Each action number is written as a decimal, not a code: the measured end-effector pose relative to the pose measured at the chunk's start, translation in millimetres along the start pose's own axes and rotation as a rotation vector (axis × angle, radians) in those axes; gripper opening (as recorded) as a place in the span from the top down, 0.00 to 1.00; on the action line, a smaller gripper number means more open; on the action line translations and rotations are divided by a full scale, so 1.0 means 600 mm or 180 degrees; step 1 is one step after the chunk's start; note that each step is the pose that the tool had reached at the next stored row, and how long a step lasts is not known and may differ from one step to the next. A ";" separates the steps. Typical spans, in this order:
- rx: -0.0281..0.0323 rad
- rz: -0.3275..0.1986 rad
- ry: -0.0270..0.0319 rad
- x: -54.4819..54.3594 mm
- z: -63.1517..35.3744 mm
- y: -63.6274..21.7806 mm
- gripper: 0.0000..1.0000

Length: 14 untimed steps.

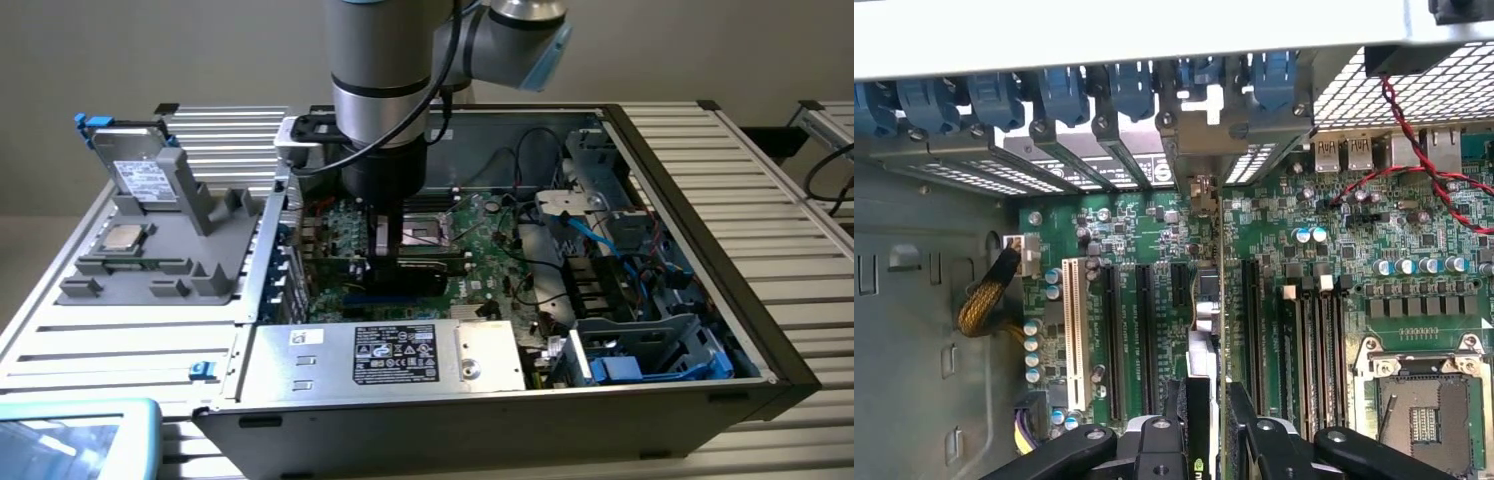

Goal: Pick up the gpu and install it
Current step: 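Insert the gpu into the slot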

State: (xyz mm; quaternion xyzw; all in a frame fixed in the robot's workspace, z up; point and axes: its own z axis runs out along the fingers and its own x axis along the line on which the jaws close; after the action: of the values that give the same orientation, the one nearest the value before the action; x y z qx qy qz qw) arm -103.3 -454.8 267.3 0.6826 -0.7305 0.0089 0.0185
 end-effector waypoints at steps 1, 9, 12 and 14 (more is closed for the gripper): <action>-0.0001 -0.0002 -0.0009 0.000 0.000 0.000 0.73; 0.0001 -0.0073 -0.0021 0.000 0.000 0.000 0.73; 0.0001 -0.0073 -0.0021 0.000 0.000 0.000 0.73; 0.0002 -0.0094 -0.0021 0.000 0.000 0.000 0.73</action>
State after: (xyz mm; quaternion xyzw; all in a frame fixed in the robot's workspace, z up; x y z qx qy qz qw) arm -103.3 -454.9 267.4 0.6933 -0.7205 0.0067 0.0160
